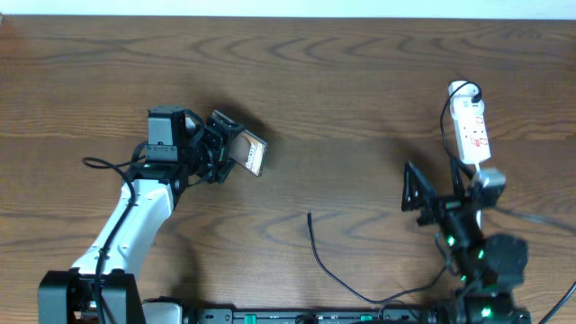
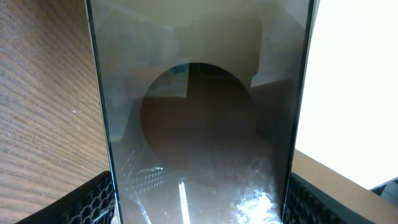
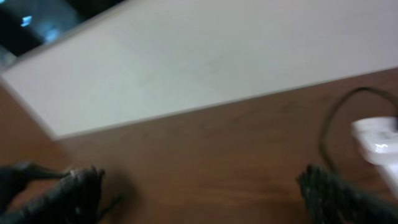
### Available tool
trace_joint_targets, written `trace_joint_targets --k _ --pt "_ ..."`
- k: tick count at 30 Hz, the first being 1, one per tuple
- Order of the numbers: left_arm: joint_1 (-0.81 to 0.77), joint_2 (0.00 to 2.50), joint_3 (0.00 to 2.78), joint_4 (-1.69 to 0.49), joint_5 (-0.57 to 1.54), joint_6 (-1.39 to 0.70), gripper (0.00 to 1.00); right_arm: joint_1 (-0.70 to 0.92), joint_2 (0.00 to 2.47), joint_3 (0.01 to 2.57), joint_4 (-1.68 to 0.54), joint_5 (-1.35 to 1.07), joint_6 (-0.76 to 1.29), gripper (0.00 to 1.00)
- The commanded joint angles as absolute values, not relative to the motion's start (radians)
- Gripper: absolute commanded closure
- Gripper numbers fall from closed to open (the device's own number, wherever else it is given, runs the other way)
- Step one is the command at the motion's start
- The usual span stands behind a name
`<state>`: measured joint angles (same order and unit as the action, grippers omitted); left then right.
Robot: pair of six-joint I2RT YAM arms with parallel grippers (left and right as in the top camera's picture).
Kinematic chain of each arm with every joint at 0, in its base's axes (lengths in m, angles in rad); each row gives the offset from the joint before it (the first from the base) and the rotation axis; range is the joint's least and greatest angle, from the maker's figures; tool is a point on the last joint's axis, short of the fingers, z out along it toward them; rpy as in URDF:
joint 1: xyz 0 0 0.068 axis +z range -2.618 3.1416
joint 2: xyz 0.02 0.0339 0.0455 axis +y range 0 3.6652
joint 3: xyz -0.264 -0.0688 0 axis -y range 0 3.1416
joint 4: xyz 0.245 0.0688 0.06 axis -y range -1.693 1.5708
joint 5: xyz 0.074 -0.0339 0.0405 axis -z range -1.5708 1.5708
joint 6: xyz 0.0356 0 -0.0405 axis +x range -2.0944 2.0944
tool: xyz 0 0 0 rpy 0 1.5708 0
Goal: Plug charger to phone and switch on socket
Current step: 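Move the right gripper toward the phone held by the left gripper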
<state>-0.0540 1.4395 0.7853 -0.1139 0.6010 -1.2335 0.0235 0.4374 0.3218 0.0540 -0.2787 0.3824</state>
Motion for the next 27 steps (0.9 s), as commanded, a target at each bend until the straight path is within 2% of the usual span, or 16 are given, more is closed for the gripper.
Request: trace_joint_targets --k 1,7,13,21,27 --pt "-0.052 1.418 0.809 -0.107 0.609 -1.269 0.93 0.019 0.664 0.523 -0.011 -0.465 0.396 0.01" --pt "-0.052 1.418 0.809 -0.097 0.599 -1.337 0.93 0.022 1.068 0.823 -0.177 -0.757 0.411 0.01" --pt "-0.081 1.418 0.809 -0.096 0.525 -1.44 0.93 0.08 1.421 0.991 -0.159 -0.995 0.411 0.01" --pt "-0.182 1.418 0.809 -0.081 0.456 -1.48 0.93 0.199 1.634 1.002 0.053 -1.065 0.416 0.01" --pt "-0.237 1.418 0.809 -0.059 0.41 -1.491 0.93 0.264 1.656 1.0 0.07 -1.045 0.346 0.01"
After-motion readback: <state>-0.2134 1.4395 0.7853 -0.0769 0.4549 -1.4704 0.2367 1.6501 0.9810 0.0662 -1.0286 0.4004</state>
